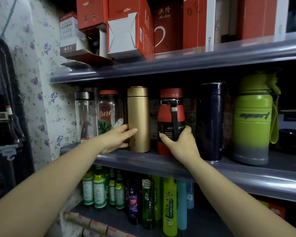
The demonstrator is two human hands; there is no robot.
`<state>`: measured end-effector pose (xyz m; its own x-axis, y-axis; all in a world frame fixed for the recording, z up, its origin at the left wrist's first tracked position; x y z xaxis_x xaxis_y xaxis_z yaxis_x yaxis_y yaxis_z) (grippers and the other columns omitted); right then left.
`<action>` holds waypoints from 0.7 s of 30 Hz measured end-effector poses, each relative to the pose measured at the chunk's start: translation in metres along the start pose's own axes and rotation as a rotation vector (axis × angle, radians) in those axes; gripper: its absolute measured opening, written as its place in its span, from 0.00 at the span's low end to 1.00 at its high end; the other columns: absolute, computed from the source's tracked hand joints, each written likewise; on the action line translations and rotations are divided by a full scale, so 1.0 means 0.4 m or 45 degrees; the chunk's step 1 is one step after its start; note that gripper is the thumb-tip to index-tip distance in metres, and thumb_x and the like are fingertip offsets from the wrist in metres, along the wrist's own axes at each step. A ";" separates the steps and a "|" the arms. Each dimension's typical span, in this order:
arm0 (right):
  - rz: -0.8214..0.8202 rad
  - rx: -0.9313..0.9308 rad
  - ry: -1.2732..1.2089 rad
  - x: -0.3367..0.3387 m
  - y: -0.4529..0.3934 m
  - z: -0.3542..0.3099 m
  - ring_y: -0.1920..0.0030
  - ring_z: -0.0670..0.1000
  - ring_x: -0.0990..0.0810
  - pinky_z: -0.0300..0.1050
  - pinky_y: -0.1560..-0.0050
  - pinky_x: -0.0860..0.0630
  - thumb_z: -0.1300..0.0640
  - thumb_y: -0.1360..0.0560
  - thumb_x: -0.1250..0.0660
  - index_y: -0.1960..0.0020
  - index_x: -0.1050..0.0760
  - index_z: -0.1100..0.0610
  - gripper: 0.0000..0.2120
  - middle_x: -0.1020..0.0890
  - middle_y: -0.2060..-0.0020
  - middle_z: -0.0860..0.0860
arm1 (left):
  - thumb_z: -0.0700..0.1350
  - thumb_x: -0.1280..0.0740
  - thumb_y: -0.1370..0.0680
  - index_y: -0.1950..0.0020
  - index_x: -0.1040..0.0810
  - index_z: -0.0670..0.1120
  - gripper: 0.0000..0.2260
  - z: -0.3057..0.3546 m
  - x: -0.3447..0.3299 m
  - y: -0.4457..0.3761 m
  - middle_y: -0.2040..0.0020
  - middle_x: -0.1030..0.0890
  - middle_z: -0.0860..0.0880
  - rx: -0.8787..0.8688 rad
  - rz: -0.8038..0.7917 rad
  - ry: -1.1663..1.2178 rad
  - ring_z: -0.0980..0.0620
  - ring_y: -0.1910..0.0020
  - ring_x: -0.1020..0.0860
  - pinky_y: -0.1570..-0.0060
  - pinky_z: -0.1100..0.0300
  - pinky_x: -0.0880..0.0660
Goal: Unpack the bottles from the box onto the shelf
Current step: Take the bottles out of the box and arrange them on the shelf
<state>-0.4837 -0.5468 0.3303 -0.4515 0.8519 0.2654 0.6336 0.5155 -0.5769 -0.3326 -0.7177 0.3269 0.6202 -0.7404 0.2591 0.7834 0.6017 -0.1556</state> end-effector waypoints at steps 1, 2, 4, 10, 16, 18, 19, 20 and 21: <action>0.006 0.002 0.006 0.000 0.001 0.000 0.48 0.53 0.22 0.45 0.51 0.24 0.45 0.34 0.25 0.40 0.37 0.59 0.33 0.24 0.44 0.56 | 0.49 0.38 0.21 0.32 0.31 0.49 0.18 -0.004 0.002 -0.001 0.34 0.25 0.50 -0.006 -0.001 0.012 0.52 0.33 0.29 0.28 0.46 0.37; 0.015 0.004 0.016 0.001 0.002 0.000 0.47 0.54 0.22 0.47 0.49 0.23 0.44 0.34 0.25 0.40 0.37 0.60 0.33 0.24 0.44 0.56 | 0.49 0.38 0.21 0.31 0.32 0.49 0.18 -0.005 0.002 -0.001 0.34 0.25 0.51 -0.011 -0.002 0.010 0.52 0.32 0.29 0.28 0.46 0.37; 0.029 0.004 0.032 0.003 0.005 -0.002 0.46 0.55 0.23 0.51 0.46 0.23 0.42 0.35 0.25 0.41 0.37 0.60 0.34 0.24 0.44 0.57 | 0.51 0.39 0.21 0.30 0.32 0.50 0.19 -0.007 0.001 0.000 0.33 0.25 0.51 -0.028 -0.004 -0.030 0.53 0.32 0.29 0.28 0.45 0.38; 0.005 0.004 0.048 -0.002 0.005 -0.008 0.47 0.55 0.23 0.46 0.51 0.24 0.44 0.35 0.25 0.43 0.37 0.59 0.33 0.25 0.44 0.57 | 0.50 0.41 0.19 0.32 0.32 0.53 0.15 0.002 0.002 0.001 0.36 0.24 0.52 -0.069 0.075 -0.094 0.53 0.34 0.29 0.29 0.45 0.37; -0.044 0.015 0.064 -0.003 0.001 -0.001 0.48 0.53 0.24 0.41 0.51 0.28 0.48 0.36 0.23 0.40 0.37 0.60 0.35 0.25 0.42 0.57 | 0.50 0.42 0.19 0.28 0.35 0.53 0.18 -0.006 0.005 -0.004 0.33 0.26 0.53 -0.068 0.090 -0.097 0.53 0.31 0.31 0.28 0.45 0.38; -0.034 0.028 0.091 -0.004 0.007 -0.007 0.51 0.51 0.26 0.41 0.52 0.29 0.48 0.35 0.23 0.41 0.37 0.60 0.33 0.26 0.42 0.57 | 0.50 0.42 0.19 0.29 0.35 0.54 0.18 -0.011 0.004 -0.005 0.34 0.26 0.54 -0.074 0.096 -0.098 0.53 0.32 0.31 0.29 0.46 0.38; -0.037 0.028 0.101 -0.005 0.010 -0.010 0.52 0.50 0.28 0.40 0.53 0.30 0.48 0.35 0.23 0.41 0.37 0.60 0.32 0.26 0.42 0.57 | 0.50 0.43 0.19 0.30 0.34 0.54 0.17 -0.010 0.002 -0.003 0.35 0.25 0.54 -0.079 0.097 -0.096 0.54 0.32 0.30 0.29 0.47 0.38; -0.043 0.024 0.106 -0.006 0.011 -0.011 0.52 0.50 0.28 0.41 0.53 0.30 0.49 0.35 0.23 0.42 0.37 0.61 0.32 0.27 0.42 0.57 | 0.50 0.43 0.19 0.32 0.33 0.55 0.15 -0.006 -0.002 0.002 0.36 0.25 0.55 -0.081 0.101 -0.105 0.54 0.33 0.30 0.29 0.48 0.37; -0.045 0.022 0.109 -0.006 0.012 -0.012 0.52 0.50 0.28 0.41 0.53 0.30 0.49 0.35 0.23 0.42 0.37 0.61 0.32 0.27 0.42 0.57 | 0.50 0.43 0.19 0.34 0.33 0.55 0.13 -0.002 -0.004 0.005 0.38 0.25 0.56 -0.080 0.106 -0.124 0.54 0.34 0.30 0.30 0.49 0.37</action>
<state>-0.4768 -0.5460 0.3306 -0.4175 0.8384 0.3503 0.6071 0.5443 -0.5790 -0.3321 -0.7154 0.3253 0.6785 -0.6543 0.3340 0.7324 0.6375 -0.2390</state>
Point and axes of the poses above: each hand's wrist, its own y-axis away from the middle knuckle, its own x-axis out of the back of the hand, z = x × y, the point moved 7 cm from there along -y, towards the middle knuckle
